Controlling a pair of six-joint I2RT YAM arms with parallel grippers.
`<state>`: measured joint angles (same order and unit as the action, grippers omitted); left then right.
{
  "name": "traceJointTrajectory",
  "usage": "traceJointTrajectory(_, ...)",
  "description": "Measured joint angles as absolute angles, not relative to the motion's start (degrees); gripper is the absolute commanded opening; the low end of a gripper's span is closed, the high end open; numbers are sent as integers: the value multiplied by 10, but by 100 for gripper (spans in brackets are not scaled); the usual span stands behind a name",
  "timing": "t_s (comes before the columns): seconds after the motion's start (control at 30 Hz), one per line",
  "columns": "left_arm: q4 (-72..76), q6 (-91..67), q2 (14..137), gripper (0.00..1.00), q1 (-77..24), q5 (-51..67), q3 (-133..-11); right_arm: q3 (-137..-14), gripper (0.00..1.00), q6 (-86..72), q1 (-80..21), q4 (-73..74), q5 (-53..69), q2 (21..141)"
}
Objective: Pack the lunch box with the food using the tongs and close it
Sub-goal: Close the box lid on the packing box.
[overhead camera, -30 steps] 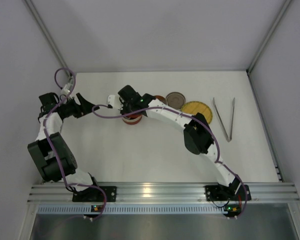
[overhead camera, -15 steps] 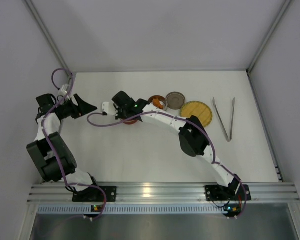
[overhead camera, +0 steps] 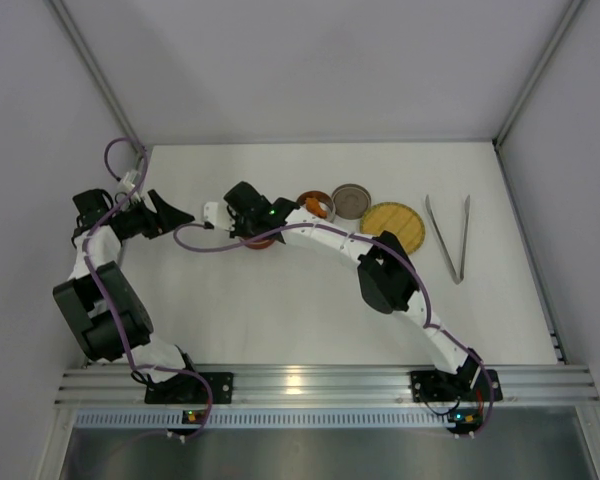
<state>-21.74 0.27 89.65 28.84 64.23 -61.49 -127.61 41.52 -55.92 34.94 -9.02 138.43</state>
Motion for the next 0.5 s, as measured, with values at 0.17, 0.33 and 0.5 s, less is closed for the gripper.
traceJointTrajectory(0.17,-224,8,896,83,289,645,-615,-1276,0,402,-557,336,-89,1384)
traceJointTrajectory(0.33,-228,12,898,83,289,648,-615,-1276,6,394,-553,326,-89,1384)
traceJointTrajectory(0.5,-229,13,905,83,289,649,-615,-1276,11,388,-551,320,-89,1384)
